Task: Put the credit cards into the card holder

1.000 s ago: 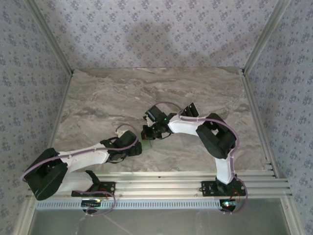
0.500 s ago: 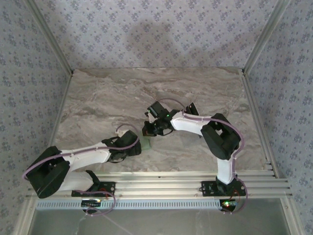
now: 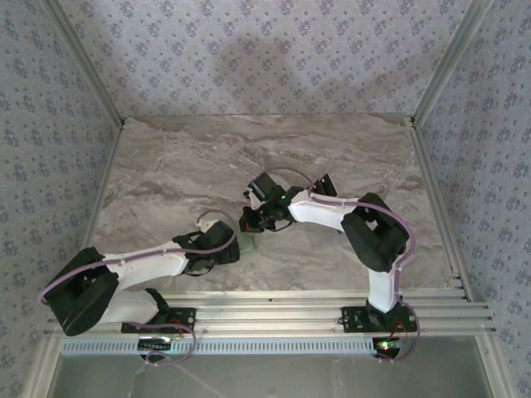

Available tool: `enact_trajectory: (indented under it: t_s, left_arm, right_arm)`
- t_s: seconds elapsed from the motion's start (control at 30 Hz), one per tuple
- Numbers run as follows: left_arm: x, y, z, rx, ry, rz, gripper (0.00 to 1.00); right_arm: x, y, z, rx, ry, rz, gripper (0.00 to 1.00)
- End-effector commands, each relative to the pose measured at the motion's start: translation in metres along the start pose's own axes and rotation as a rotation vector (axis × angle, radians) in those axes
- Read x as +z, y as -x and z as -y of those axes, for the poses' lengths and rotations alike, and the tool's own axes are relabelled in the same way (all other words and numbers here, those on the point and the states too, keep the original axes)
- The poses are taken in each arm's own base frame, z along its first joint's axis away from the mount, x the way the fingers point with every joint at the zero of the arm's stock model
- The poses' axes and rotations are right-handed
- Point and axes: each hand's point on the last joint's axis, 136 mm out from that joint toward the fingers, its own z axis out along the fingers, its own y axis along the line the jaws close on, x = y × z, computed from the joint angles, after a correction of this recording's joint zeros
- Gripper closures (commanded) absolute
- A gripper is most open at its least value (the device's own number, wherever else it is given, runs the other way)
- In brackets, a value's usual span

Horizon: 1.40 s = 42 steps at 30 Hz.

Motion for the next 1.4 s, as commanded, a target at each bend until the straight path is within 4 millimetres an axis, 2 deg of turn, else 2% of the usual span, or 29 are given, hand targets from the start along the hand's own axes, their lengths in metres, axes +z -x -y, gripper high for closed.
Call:
enact_trajectory:
  t_s: [0.0,0.37,0.63,0.87,1.07,1.13,1.27,1.37]
  left_arm:
    - [0.022,-0.036,-0.016,0.003,0.029,-0.123,0.11]
    - [0.021,-0.035,-0.016,0.006,0.029,-0.121,0.11]
    - [0.021,-0.035,-0.016,0.006,0.028,-0.122,0.11]
    - [0.021,-0.035,-0.015,0.008,0.027,-0.122,0.11]
    - [0.021,-0.036,-0.015,0.008,0.026,-0.123,0.12]
    - [0.021,-0.036,-0.015,0.01,0.025,-0.123,0.12]
    - [0.021,-0.036,-0.015,0.011,0.024,-0.124,0.12]
    - [0.021,-0.036,-0.015,0.011,0.023,-0.125,0.12]
  right_arm:
    - [0.005,-0.009,-0.003,0.019,0.01,-0.035,1.0]
    - [0.015,-0.022,0.009,0.037,-0.012,-0.066,1.0]
    - [0.022,-0.023,0.02,0.057,-0.027,-0.074,1.0]
    - [0.024,-0.019,0.021,0.072,-0.017,-0.068,1.0]
    - [0.007,-0.007,0.006,0.054,0.019,-0.017,1.0]
    - [0.002,-0.013,0.01,0.056,0.008,-0.016,1.0]
    - [-0.006,-0.007,0.004,0.048,0.014,0.007,1.0]
    - [-0.005,-0.006,0.006,0.052,0.011,0.004,1.0]
